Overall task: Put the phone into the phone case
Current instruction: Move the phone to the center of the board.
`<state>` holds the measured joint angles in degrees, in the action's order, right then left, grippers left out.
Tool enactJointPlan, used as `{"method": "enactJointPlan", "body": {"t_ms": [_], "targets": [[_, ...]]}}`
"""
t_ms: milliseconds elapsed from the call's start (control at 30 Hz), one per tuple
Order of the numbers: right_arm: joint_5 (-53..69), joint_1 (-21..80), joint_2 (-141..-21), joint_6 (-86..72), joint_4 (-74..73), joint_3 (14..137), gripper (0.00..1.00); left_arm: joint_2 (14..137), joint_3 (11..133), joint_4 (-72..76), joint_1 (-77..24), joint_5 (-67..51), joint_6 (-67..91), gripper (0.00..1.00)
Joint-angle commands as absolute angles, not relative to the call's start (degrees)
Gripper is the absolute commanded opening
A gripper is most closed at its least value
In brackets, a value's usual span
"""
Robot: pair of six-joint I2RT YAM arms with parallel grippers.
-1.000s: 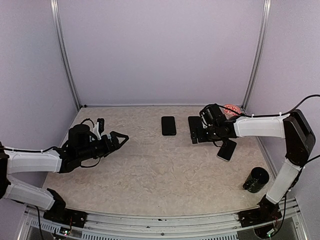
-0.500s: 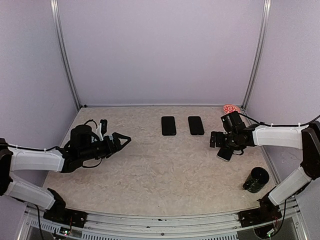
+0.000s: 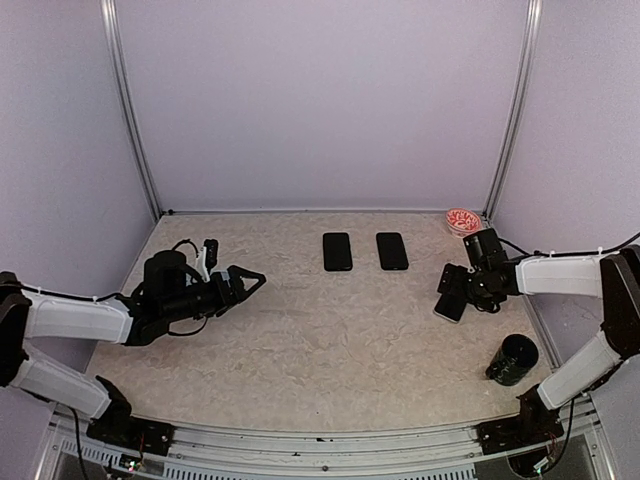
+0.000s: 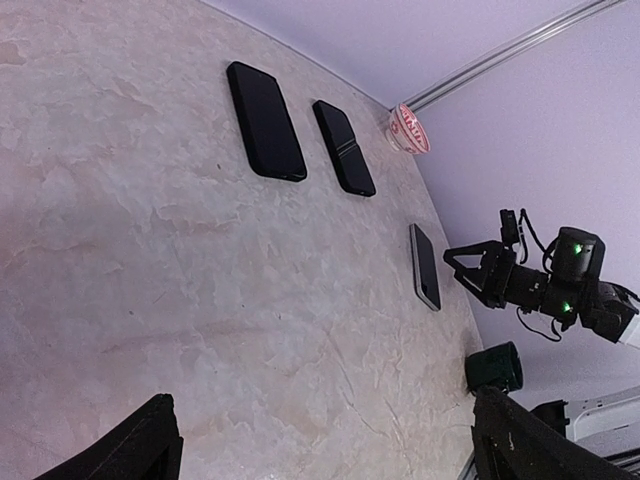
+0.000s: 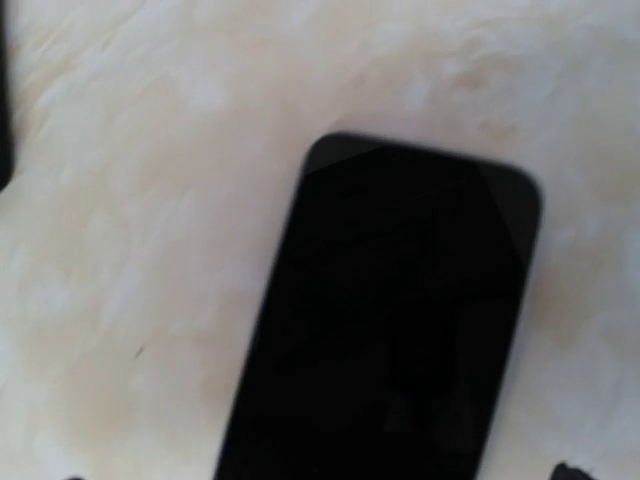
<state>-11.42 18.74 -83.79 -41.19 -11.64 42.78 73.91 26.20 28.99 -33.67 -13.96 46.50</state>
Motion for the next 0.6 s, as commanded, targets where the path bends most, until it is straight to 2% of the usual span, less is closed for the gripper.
{"method": "enactJointPlan", "body": {"t_ms": [0, 567], "targets": [[-8.6, 14.6, -86.2, -39.6, -8.7, 44.1, 1.0, 74.7, 26.1, 31.0, -34.4, -14.5, 46.8, 0.99], [-0.5, 5.5, -102.8, -29.8, -8.1, 56.8, 1.0, 75.1, 25.0, 32.3, -35.1, -14.1, 47.3, 0.99]]}}
